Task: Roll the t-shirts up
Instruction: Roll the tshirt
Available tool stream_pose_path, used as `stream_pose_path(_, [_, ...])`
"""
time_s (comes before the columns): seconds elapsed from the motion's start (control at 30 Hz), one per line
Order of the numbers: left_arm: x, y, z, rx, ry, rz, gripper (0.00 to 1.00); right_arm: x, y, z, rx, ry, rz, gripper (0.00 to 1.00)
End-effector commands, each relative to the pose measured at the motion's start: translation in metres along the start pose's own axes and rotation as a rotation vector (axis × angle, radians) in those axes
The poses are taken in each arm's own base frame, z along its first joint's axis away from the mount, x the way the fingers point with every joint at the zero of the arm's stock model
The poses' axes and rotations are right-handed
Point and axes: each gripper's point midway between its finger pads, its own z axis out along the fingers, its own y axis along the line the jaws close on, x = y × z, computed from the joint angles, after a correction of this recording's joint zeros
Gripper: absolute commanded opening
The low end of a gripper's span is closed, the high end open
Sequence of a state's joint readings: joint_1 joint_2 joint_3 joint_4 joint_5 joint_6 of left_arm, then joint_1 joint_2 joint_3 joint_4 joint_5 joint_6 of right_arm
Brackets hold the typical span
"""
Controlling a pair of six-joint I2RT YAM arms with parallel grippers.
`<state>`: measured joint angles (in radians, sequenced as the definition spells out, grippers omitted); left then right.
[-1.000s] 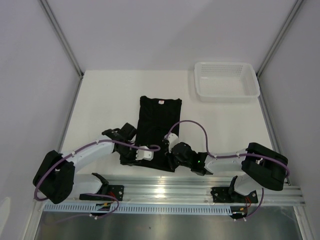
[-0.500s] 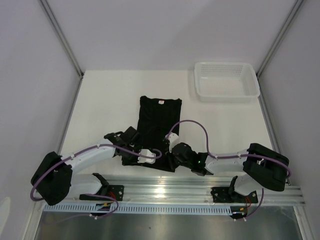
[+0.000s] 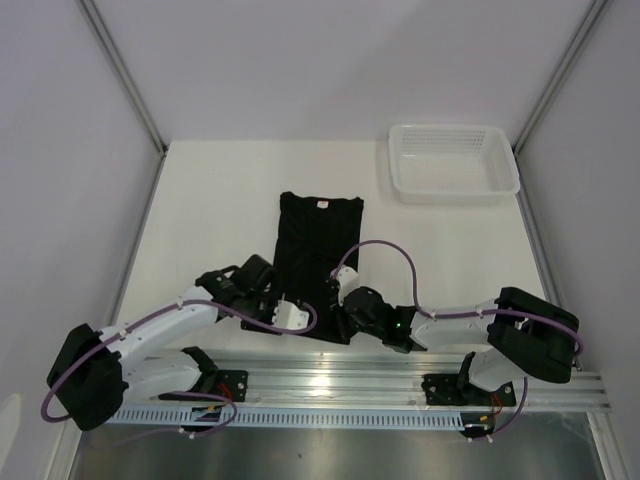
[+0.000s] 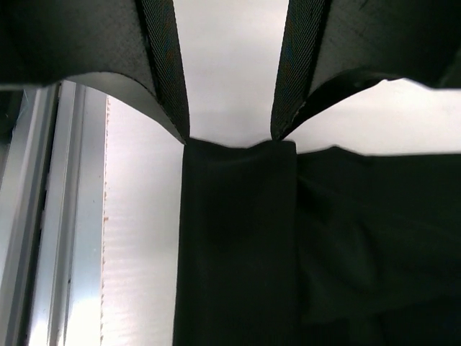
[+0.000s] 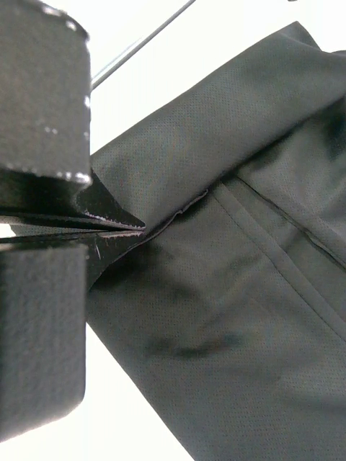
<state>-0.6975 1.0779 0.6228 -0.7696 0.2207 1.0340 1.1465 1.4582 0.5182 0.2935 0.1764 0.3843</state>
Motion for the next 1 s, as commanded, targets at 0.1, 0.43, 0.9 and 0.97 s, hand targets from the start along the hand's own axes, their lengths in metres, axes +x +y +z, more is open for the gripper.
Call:
stream_pose_path(0.1, [-0.018, -0.004, 0.014, 0.038, -0.047, 0.088, 0.54, -0.006, 0.001, -0.004, 0.001, -0.039, 0.008, 0.01])
stream_pose_path(0.43, [-0.005, -0.002, 0.035, 0.073, 0.057, 0.019, 0.56, -0.005, 0.002, -0.006, 0.003, -0.041, 0.019, 0.01])
stream_pose_path(0.9, [-0.001, -0.01, 0.034, 0.071, 0.083, -0.019, 0.09, -0.011, 0.007, -0.011, -0.024, -0.053, 0.007, 0.02])
stream_pose_path(0.97, [-0.006, -0.014, 0.028, 0.105, 0.078, -0.047, 0.04, -0.016, 0.01, -0.016, -0.05, -0.063, -0.036, 0.03])
